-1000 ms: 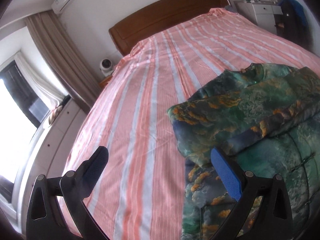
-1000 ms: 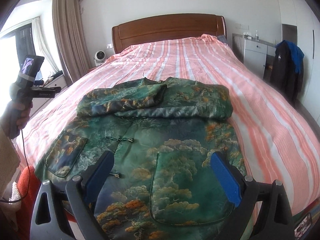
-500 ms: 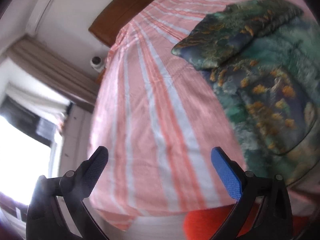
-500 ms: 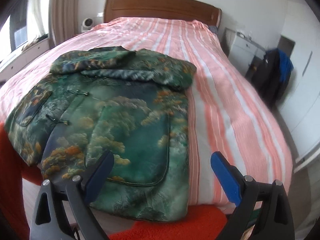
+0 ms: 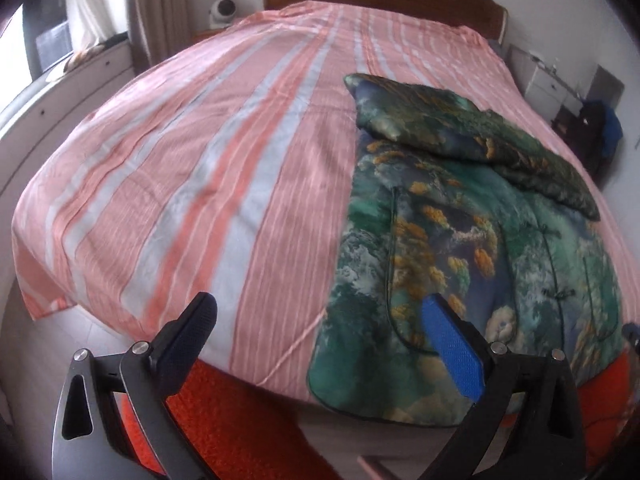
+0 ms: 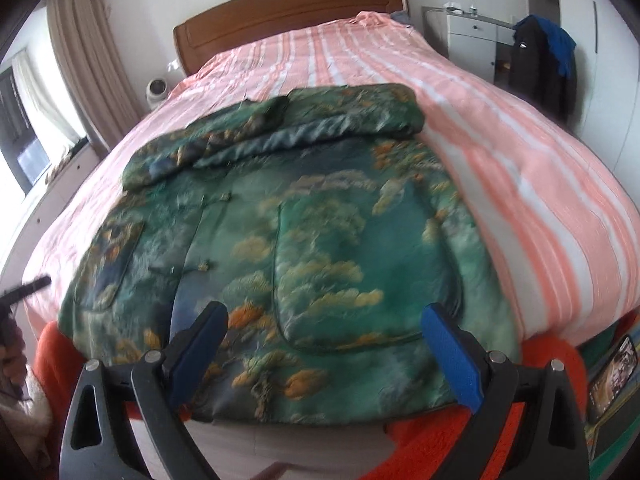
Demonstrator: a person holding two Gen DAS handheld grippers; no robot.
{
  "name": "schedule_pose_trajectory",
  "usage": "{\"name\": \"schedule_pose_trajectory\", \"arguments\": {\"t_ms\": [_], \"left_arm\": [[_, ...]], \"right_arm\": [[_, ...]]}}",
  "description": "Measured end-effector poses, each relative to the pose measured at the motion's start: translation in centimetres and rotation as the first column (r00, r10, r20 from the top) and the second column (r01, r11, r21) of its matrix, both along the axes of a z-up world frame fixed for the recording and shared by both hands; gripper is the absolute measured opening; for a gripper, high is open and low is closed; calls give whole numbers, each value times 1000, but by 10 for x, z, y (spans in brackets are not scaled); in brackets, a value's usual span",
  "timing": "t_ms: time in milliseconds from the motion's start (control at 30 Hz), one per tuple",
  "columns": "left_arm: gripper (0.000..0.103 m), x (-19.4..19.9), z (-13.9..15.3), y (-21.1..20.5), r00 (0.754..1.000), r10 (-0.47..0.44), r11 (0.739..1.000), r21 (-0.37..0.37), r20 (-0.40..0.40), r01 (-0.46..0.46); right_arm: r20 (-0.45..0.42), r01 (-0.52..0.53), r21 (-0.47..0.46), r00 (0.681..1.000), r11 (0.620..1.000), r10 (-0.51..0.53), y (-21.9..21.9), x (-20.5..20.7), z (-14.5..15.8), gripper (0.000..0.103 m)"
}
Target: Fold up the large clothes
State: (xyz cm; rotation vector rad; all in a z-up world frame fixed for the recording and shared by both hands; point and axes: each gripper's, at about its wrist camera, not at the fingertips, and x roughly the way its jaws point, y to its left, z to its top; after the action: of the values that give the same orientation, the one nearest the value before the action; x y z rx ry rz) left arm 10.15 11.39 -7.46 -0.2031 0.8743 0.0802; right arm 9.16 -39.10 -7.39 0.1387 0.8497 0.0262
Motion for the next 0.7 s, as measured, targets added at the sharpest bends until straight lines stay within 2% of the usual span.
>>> {"name": "schedule_pose_trajectory", "arguments": {"t_ms": [100,167,233,267,300,367,433,467,600,700], "left_arm": [[102,-3,4,17,996,54,993,-110,67,-46],[103,-5,-1,25,993,74,975,-215,93,-52],[102,-4,-10,24,996,53,952,-306,69,-30],[102,-2,-13,21,998,39,949,-313,44,-24],[102,-2,-16,14,999,24,959,-283,20,-18],[102,-2,-14,-3,1000,5,988,-154,7,-4],[102,-6,-11,-12,1000,18,999,-47,18,-17],[103,-5,-9,-13,999,28,999,-25,15,-28],[102,-4,-6,-2,996,84,996,-37,9,-84],[103,-3,-10,9,994,105,993,-51,-2,-105]], "right_arm": [[30,-41,-41,999,998,42,11,-5,3,97],[129,-64,-104,989,992,78,19,-13,17,97],[218,-89,-145,969,985,120,25,-21,29,101],[243,-99,-156,961,983,135,27,-21,33,103],[272,-117,-169,949,979,160,30,-24,36,103],[286,-137,-186,940,973,187,35,-24,39,103],[283,-151,-201,937,968,205,38,-24,37,103],[277,-160,-205,937,965,214,40,-25,35,103],[246,-196,-201,938,960,243,43,-27,28,103],[220,-195,-233,944,953,247,47,-25,26,103]]}}
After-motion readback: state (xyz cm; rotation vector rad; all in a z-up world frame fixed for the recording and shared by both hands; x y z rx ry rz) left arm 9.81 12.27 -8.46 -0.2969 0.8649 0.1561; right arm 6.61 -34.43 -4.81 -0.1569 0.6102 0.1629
